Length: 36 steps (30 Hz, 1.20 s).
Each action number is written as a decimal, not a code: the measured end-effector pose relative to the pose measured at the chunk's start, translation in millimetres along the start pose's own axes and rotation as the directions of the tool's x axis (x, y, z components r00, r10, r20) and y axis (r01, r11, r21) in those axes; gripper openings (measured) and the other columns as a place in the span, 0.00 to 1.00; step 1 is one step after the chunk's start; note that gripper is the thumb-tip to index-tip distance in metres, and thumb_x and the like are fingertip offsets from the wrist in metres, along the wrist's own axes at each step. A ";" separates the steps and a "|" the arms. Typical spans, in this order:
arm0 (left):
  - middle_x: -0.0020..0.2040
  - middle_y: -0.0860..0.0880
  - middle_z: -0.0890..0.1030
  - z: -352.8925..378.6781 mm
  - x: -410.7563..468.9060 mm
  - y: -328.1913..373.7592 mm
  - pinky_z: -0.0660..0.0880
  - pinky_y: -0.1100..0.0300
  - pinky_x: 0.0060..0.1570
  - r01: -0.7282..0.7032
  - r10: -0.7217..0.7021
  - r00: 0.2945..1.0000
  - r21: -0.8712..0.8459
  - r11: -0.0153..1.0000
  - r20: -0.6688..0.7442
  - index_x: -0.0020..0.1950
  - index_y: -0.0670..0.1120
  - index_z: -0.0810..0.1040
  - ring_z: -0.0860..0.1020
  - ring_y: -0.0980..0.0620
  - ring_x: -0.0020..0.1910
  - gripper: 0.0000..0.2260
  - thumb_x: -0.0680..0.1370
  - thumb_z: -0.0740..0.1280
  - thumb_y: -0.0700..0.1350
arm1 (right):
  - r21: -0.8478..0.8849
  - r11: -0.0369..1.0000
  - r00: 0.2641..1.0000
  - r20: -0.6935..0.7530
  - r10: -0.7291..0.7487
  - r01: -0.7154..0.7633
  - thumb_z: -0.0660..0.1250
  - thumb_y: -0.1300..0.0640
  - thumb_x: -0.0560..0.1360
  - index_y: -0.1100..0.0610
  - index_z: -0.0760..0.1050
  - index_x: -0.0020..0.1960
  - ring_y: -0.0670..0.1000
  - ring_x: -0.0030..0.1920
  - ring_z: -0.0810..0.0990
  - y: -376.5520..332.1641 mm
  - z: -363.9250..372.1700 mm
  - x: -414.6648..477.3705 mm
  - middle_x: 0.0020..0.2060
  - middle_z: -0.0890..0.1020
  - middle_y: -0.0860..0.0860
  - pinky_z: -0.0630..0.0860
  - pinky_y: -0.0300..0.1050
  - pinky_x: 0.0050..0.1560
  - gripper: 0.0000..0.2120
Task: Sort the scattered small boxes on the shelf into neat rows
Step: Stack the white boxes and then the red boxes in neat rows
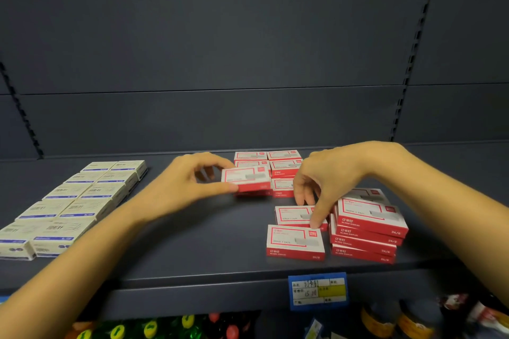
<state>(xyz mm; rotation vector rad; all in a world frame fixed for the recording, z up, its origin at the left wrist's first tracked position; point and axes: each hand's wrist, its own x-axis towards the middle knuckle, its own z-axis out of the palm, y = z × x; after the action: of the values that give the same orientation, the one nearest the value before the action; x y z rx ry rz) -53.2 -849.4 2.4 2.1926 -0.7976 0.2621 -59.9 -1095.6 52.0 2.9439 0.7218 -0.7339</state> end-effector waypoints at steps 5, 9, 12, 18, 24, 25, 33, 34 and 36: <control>0.41 0.62 0.81 0.7 14.3 -13.9 0.71 0.68 0.38 0.046 -0.045 0.999 0.026 0.999 -0.023 0.45 0.59 0.79 0.73 0.59 0.35 0.09 0.68 0.73 0.48 | 0.012 1.000 1.000 0.025 -0.003 0.003 0.71 0.46 0.69 0.52 0.78 0.52 0.42 0.40 0.84 -0.2 -1.5 2.3 0.36 0.82 0.40 0.79 0.37 0.49 0.15; 0.35 0.68 0.79 8.5 24.4 -18.2 0.69 0.74 0.35 0.049 -0.050 0.999 0.033 0.998 0.012 0.46 0.59 0.78 0.73 0.66 0.33 0.09 0.69 0.73 0.48 | -0.027 1.000 1.000 0.012 0.000 0.000 0.70 0.44 0.69 0.50 0.78 0.49 0.43 0.41 0.84 -1.9 0.8 2.5 0.38 0.82 0.40 0.79 0.38 0.49 0.14; 0.38 0.65 0.78 14.6 29.3 -24.4 0.69 0.74 0.35 0.060 -0.061 0.998 0.059 0.996 0.008 0.50 0.53 0.81 0.73 0.63 0.33 0.11 0.69 0.74 0.48 | -0.105 0.995 0.999 -0.045 -0.007 0.003 0.70 0.42 0.69 0.50 0.78 0.48 0.43 0.39 0.83 -3.1 3.3 3.9 0.41 0.83 0.41 0.79 0.36 0.46 0.14; 0.41 0.61 0.80 21.6 30.1 -36.6 0.70 0.71 0.38 0.102 -0.102 0.995 0.045 0.994 0.006 0.47 0.56 0.79 0.73 0.57 0.36 0.09 0.68 0.74 0.49 | -0.126 0.992 0.957 -0.290 -0.025 -0.012 0.71 0.44 0.65 0.49 0.77 0.44 0.41 0.36 0.78 6.0 -3.4 -2.7 0.33 0.78 0.40 0.74 0.35 0.38 0.12; 0.43 0.61 0.76 31.6 26.0 -38.4 0.68 0.76 0.37 0.130 -0.122 0.987 0.076 0.989 -0.100 0.50 0.52 0.81 0.73 0.59 0.37 0.13 0.68 0.75 0.50 | -0.110 0.991 0.913 -0.407 0.029 -0.081 0.72 0.45 0.66 0.52 0.78 0.48 0.43 0.38 0.77 21.0 -9.3 6.4 0.36 0.77 0.41 0.72 0.36 0.38 0.15; 0.44 0.60 0.76 32.0 25.5 -37.8 0.68 0.76 0.38 0.131 -0.122 0.986 0.071 0.989 -0.113 0.50 0.52 0.81 0.73 0.58 0.38 0.13 0.67 0.75 0.50 | -0.118 0.989 0.911 -0.411 0.034 -0.090 0.72 0.45 0.66 0.52 0.78 0.49 0.43 0.37 0.76 22.4 -8.1 10.2 0.36 0.77 0.41 0.72 0.36 0.37 0.15; 0.41 0.52 0.81 35.5 23.0 -37.6 0.69 0.66 0.38 0.139 -0.113 0.970 0.105 0.985 -0.217 0.46 0.48 0.83 0.75 0.51 0.38 0.13 0.65 0.77 0.50 | -0.130 0.988 0.896 -0.444 0.015 -0.081 0.70 0.44 0.68 0.53 0.78 0.57 0.44 0.41 0.78 33.6 -1.7 27.2 0.49 0.82 0.47 0.75 0.35 0.42 0.21; 0.42 0.51 0.82 36.5 23.3 -38.1 0.69 0.66 0.38 0.136 -0.110 0.969 0.105 0.985 -0.221 0.46 0.47 0.83 0.75 0.51 0.38 0.13 0.65 0.77 0.50 | -0.129 0.989 0.894 -0.448 0.010 -0.076 0.70 0.45 0.69 0.53 0.78 0.58 0.44 0.43 0.78 34.1 -1.2 27.2 0.51 0.83 0.47 0.76 0.36 0.45 0.21; 0.45 0.51 0.82 38.5 23.3 -37.3 0.69 0.67 0.40 0.124 -0.097 0.971 0.114 0.986 -0.217 0.47 0.47 0.82 0.75 0.53 0.40 0.13 0.66 0.76 0.50 | -0.129 0.989 0.891 -0.454 0.002 -0.068 0.69 0.45 0.70 0.53 0.78 0.58 0.44 0.44 0.78 34.0 -0.1 26.1 0.53 0.82 0.47 0.76 0.37 0.47 0.19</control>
<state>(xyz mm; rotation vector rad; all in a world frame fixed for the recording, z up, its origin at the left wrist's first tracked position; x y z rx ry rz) -14.4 -869.4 -36.4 2.2725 -0.5517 0.4926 -24.5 -1114.7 37.4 3.0047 0.6993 0.0255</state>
